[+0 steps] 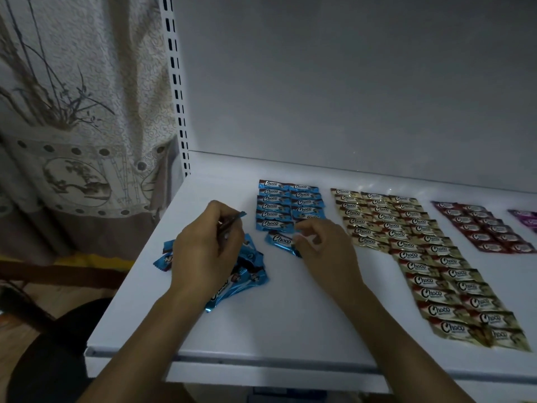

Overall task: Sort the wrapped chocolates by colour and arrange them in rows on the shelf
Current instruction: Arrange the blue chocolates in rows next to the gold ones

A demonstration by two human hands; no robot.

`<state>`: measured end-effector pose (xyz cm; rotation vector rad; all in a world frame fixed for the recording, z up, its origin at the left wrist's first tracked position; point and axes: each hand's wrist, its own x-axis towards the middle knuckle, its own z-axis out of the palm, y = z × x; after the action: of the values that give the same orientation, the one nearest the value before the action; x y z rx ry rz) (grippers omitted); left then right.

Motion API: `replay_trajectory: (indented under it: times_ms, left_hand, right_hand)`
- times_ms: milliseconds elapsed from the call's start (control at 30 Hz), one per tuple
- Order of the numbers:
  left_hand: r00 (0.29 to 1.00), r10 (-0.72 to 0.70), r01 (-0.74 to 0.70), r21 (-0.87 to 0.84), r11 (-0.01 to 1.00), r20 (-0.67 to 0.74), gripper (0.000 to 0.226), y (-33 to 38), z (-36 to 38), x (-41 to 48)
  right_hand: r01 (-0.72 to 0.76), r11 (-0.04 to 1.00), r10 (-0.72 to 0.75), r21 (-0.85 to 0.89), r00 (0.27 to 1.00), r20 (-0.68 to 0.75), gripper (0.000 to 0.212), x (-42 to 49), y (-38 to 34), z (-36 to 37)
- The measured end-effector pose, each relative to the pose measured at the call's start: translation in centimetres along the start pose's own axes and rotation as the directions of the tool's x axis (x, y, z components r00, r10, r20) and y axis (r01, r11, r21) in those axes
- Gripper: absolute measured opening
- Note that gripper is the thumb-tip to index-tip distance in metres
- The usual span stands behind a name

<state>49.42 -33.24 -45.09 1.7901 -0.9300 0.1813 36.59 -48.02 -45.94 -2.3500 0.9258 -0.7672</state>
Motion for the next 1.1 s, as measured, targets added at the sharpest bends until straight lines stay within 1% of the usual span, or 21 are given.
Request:
replay_trajectory:
  times_ms: [67,133,200,267,467,533,567,600,633,667,700,733,800,833,867,900,933,1000,1067,1100]
  left_hand:
    - [0.998,0.066,-0.065,0.006,0.998,-0.014,0.007,-0.5,0.2,0.1]
    - [0.992,0.124,-0.124,-0.004,0.992,-0.009,0.016,-0.8,0.3,0.2]
    - [0.989,0.148,-0.149,-0.026,0.989,-0.010,0.020,-0.8,0.2,0.1]
    - [0.989,0.144,-0.144,-0.026,0.989,-0.026,0.024,-0.8,0.0,0.0]
    - [0.998,0.041,-0.043,-0.059,0.997,-0.036,0.033,-0.8,0.0,-0.2]
    - [1.000,0.016,-0.019,-0.102,0.995,-0.025,0.036,-0.5,-0.2,-0.4]
    - [1.000,0.017,-0.019,-0.129,0.992,-0.016,0.035,-0.3,-0.3,-0.4]
    - [1.000,0.028,-0.029,-0.149,0.988,-0.011,0.031,-0.1,-0.4,-0.4]
    - [0.999,0.040,-0.041,-0.163,0.986,-0.011,0.026,0.1,-0.5,-0.4]
    - [0.998,0.056,-0.057,-0.170,0.984,-0.016,0.021,0.2,-0.6,-0.3]
    - [0.996,0.088,-0.091,-0.172,0.981,-0.023,0.018,0.4,-0.6,-0.1]
    - [0.990,0.138,-0.141,-0.167,0.976,-0.029,0.016,0.5,-0.7,0.1]
    - [0.962,0.270,-0.272,-0.129,0.954,-0.030,0.021,1.0,-1.0,0.4]
    - [0.946,0.323,-0.324,-0.121,0.938,-0.028,0.025,1.1,-1.0,0.4]
    - [0.939,0.342,-0.342,-0.134,0.930,-0.022,0.025,1.3,-1.0,0.5]
    - [0.947,0.320,-0.318,-0.167,0.933,-0.015,0.024,1.6,-1.0,0.4]
    - [0.965,0.263,-0.258,-0.220,0.941,-0.010,0.022,1.8,-1.0,0.3]
    - [0.995,0.104,-0.097,-0.331,0.939,0.003,0.018,2.2,-0.9,0.0]
    - [1.000,-0.010,0.010,-0.429,0.903,0.003,0.010,2.5,-0.6,-0.1]
    - [0.999,-0.048,0.043,-0.467,0.883,0.000,0.011,2.6,-0.4,-0.1]
  right_hand:
    - [0.106,0.992,-0.108,-0.063,0.994,-0.032,0.026,-0.2,-0.3,-0.1]
    - [0.202,0.968,-0.201,-0.149,0.979,0.022,0.027,0.0,-0.3,0.0]
    - [0.258,0.941,-0.242,-0.221,0.966,0.096,0.023,0.4,-0.3,0.4]
    - [0.273,0.938,-0.255,-0.213,0.961,0.108,0.021,0.9,-0.5,0.9]
    - [0.289,0.932,-0.291,-0.218,0.956,0.026,0.019,1.2,-0.5,2.1]
    - [0.293,0.929,-0.302,-0.225,0.953,-0.004,0.023,1.1,-0.8,2.0]
    - [0.308,0.933,-0.317,-0.186,0.948,-0.016,0.026,1.1,-1.1,1.7]
    - [0.317,0.945,-0.320,-0.083,0.947,-0.017,0.028,0.9,-1.7,1.2]
    - [0.295,0.953,-0.296,0.074,0.955,0.001,0.030,0.7,-2.5,0.7]
    - [0.237,0.937,-0.256,0.256,0.966,0.046,0.031,0.4,-3.4,0.2]
    - [0.155,0.899,-0.213,0.410,0.972,0.100,0.031,0.2,-4.4,-0.2]
    - [0.095,0.861,-0.185,0.499,0.973,0.135,0.028,0.1,-5.1,-0.4]
    - [0.074,0.808,-0.183,0.585,0.974,0.130,0.012,-0.1,-6.2,-0.6]
    - [0.086,0.785,-0.189,0.613,0.976,0.106,0.014,-0.1,-6.7,-0.8]
    - [0.096,0.767,-0.191,0.634,0.978,0.082,0.017,0.0,-6.9,-1.0]
    - [0.085,0.754,-0.175,0.652,0.982,0.074,0.019,0.1,-7.0,-1.2]
    - [0.051,0.738,-0.147,0.673,0.985,0.086,0.021,0.2,-7.1,-1.4]
    - [-0.043,0.688,-0.061,0.724,0.991,0.117,0.021,0.2,-7.2,-1.8]
    - [-0.113,0.638,0.016,0.762,0.991,0.134,0.019,0.2,-6.9,-2.2]
    - [-0.141,0.619,0.036,0.773,0.988,0.151,0.017,0.2,-6.6,-2.4]
